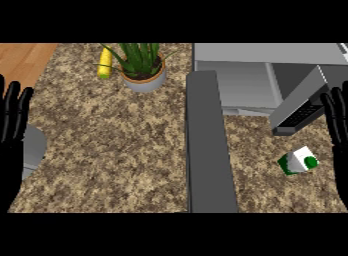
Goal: Pick up the milk, place it into the microwave and close the microwave
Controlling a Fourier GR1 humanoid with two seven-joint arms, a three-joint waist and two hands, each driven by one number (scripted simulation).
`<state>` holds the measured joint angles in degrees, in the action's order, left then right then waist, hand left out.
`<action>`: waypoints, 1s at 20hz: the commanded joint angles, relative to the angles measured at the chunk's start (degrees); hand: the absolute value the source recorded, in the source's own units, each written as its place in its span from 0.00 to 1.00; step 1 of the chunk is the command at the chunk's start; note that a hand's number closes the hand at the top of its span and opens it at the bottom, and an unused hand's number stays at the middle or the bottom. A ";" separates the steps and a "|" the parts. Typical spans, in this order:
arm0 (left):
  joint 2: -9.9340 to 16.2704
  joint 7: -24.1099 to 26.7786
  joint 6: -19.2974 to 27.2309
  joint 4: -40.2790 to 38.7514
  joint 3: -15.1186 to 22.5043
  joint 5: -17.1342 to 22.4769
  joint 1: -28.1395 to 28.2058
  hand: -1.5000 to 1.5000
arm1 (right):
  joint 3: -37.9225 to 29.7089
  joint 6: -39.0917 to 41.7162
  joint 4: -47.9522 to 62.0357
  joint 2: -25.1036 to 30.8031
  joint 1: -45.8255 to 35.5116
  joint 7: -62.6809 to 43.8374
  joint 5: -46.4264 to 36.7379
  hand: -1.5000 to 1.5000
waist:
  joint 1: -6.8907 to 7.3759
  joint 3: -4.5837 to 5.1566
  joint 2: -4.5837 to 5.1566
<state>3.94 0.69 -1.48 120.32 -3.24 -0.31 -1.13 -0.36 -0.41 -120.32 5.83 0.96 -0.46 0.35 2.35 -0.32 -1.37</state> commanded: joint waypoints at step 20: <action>-3.22 6.17 -7.04 -2.82 -0.82 7.70 17.84 0.00 | 2.44 12.93 -1.97 -3.17 17.95 8.42 9.55 0.00 | -2.38 0.36 1.23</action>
<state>1.53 1.30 -5.56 118.37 -4.04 6.01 10.49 0.25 14.15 -118.33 4.62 13.97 6.95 13.37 0.00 -0.01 -0.09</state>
